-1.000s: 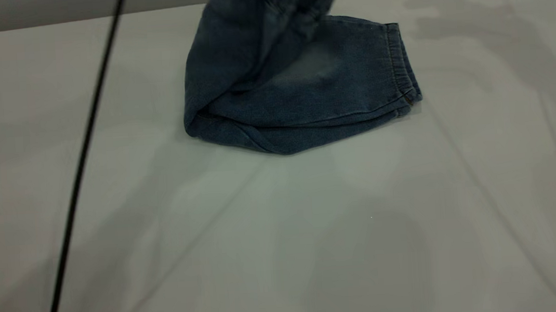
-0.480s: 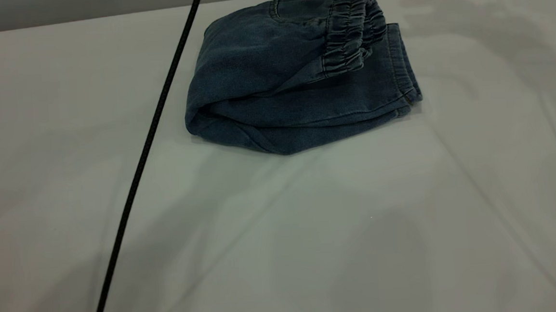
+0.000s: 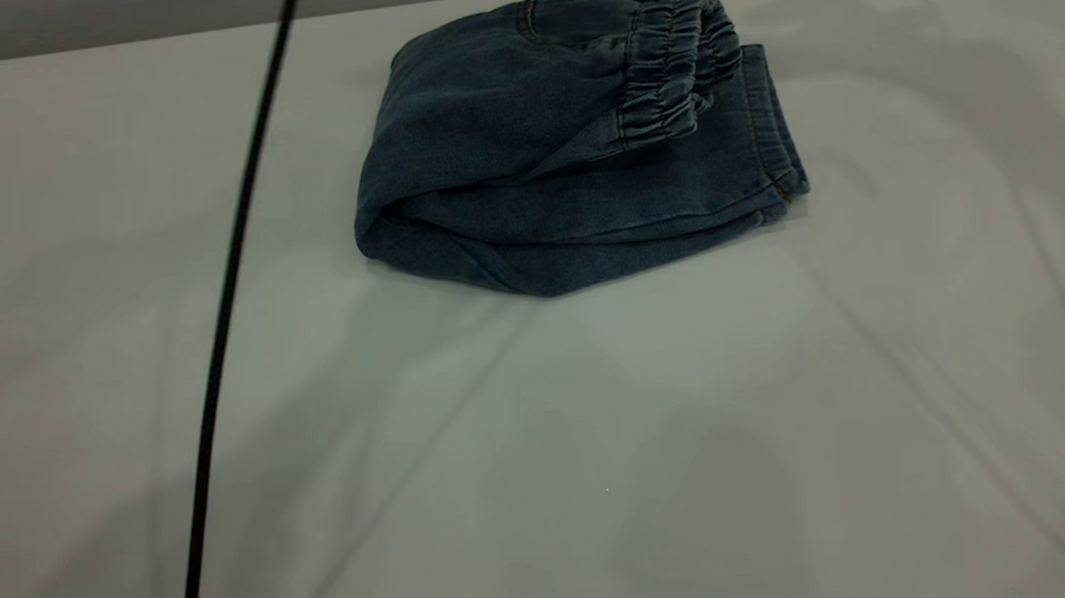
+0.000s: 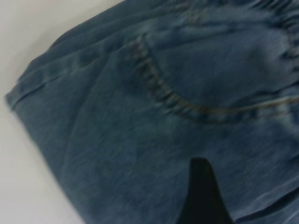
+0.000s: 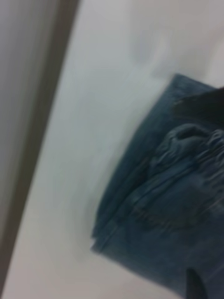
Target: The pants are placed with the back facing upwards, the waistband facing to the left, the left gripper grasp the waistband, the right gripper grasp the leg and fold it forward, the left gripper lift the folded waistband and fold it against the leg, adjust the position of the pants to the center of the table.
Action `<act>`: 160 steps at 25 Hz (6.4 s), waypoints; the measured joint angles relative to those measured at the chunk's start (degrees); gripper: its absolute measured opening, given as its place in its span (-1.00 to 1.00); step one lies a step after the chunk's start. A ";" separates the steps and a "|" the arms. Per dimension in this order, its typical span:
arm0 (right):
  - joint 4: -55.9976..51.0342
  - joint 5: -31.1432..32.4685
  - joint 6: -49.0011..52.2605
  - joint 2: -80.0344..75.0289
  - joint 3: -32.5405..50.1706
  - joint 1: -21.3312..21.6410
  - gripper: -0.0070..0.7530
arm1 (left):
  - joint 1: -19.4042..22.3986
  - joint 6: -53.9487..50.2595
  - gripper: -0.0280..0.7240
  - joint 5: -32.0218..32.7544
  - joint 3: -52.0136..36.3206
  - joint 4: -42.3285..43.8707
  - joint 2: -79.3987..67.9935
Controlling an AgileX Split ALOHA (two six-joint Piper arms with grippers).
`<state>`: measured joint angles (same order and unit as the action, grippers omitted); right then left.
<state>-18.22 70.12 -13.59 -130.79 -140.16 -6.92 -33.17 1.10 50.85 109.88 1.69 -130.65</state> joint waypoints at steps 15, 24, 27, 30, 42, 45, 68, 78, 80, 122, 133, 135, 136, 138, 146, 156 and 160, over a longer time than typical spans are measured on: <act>-2.21 0.00 0.00 20.56 -0.48 -0.58 0.20 | 0.56 3.46 0.23 -8.09 -0.05 7.39 -8.07; -3.04 0.00 0.00 25.11 -0.48 -0.58 0.20 | 0.50 4.49 0.23 -8.63 -0.05 4.84 -13.59; -3.04 -0.08 0.00 25.05 -0.01 -0.58 0.20 | 0.50 4.44 0.23 -5.92 0.06 2.77 -14.12; -3.04 -0.09 0.00 25.05 0.34 -0.58 0.20 | 0.50 3.96 0.23 -1.48 0.17 1.74 -14.12; -3.04 -0.09 0.00 25.05 0.34 -0.58 0.20 | 0.45 1.74 0.22 11.64 0.48 0.78 -14.21; -3.04 -0.14 0.00 25.05 0.34 -0.58 0.20 | 0.45 1.74 0.22 13.42 2.96 0.83 -14.56; -7.96 -0.14 3.95 35.86 0.34 -0.58 0.20 | 0.45 3.03 0.22 19.38 25.03 5.12 1.68; -7.86 -0.14 2.67 53.14 13.70 -0.58 0.20 | 0.50 1.23 0.22 19.38 20.87 7.12 21.84; -7.91 -0.14 2.37 57.16 19.02 -0.58 0.20 | 0.50 1.14 0.22 19.38 17.72 7.26 26.17; -3.29 -0.21 -0.92 120.14 92.32 -0.58 0.20 | 0.50 -0.14 0.22 19.02 -57.55 -0.83 100.44; 6.17 -4.06 1.50 128.29 107.23 -0.58 0.20 | 0.50 -0.34 0.22 18.94 -65.81 -1.30 104.08; 6.76 -5.17 1.49 128.29 108.58 -0.58 0.20 | 0.50 -0.34 0.22 18.94 -67.19 -1.69 104.08; 7.45 -5.35 1.49 128.29 109.07 -0.58 0.20 | 0.50 -0.34 0.22 19.00 -67.88 -1.69 104.08; 7.86 -5.40 1.71 128.29 109.54 -0.58 0.20 | 0.50 -0.34 0.22 19.00 -68.75 -1.69 104.08; 7.72 -6.22 2.21 128.29 110.00 -0.58 0.20 | 0.50 -0.14 0.22 19.00 -71.81 -5.45 104.08; 7.23 -7.24 2.59 128.97 110.13 -0.58 0.20 | 0.50 1.61 0.22 14.38 -78.22 -6.12 104.08; 7.23 -7.21 2.65 128.97 110.13 -0.58 0.20 | 0.50 1.66 0.22 11.90 -80.57 -5.31 104.02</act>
<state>-10.99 62.92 -10.95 -1.82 -30.02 -7.50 -32.67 2.76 62.75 29.31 -3.63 -26.63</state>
